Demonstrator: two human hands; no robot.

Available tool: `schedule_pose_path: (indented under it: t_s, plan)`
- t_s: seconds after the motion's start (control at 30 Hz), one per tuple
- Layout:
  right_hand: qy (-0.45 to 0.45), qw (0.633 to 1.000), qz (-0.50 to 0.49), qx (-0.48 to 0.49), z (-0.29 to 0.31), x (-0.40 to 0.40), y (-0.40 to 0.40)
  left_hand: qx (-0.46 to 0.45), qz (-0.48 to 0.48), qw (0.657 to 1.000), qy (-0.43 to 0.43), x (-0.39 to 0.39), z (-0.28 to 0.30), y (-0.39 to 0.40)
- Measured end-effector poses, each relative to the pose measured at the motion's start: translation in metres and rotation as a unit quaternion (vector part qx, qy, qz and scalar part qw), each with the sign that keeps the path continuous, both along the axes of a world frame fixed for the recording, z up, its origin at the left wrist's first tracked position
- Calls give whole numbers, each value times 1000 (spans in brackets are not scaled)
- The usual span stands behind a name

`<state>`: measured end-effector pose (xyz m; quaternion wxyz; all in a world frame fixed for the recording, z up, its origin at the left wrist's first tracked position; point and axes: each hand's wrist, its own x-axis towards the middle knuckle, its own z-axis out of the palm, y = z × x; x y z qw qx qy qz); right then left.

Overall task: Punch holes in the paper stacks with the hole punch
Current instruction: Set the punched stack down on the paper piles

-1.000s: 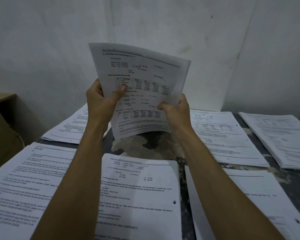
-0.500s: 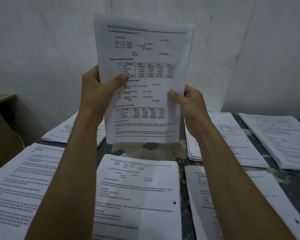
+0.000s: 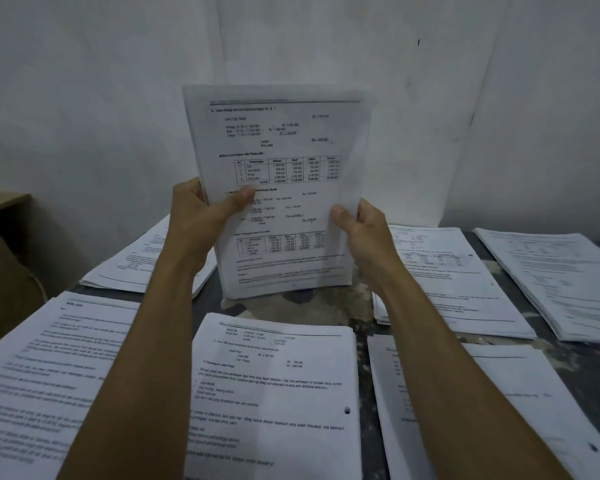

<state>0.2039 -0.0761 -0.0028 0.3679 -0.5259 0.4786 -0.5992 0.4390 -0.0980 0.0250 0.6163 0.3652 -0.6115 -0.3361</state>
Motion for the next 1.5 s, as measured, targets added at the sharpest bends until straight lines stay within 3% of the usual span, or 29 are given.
schedule_pose_path:
  t_s: [0.27, 0.6, 0.87, 1.2, 1.5]
  plan:
    - [31, 999, 7, -30, -8, 4, 0, -11, 22, 1000, 1, -4, -10, -3]
    - [19, 993, -28, -116, 40, 2, 11, -98, 65, 993, 6, -14, 46, 15]
    - [19, 994, -25, -108, 55, 1, 15, -67, 58, 996, 31, -19, 55, 8]
    - [76, 987, -75, -123, 99, -32, 47, -33, -37, 995, 82, -49, 81, -6]
    - [83, 981, -133, -118, 121, -76, 76, -24, -123, 991, 37, -99, 114, -2]
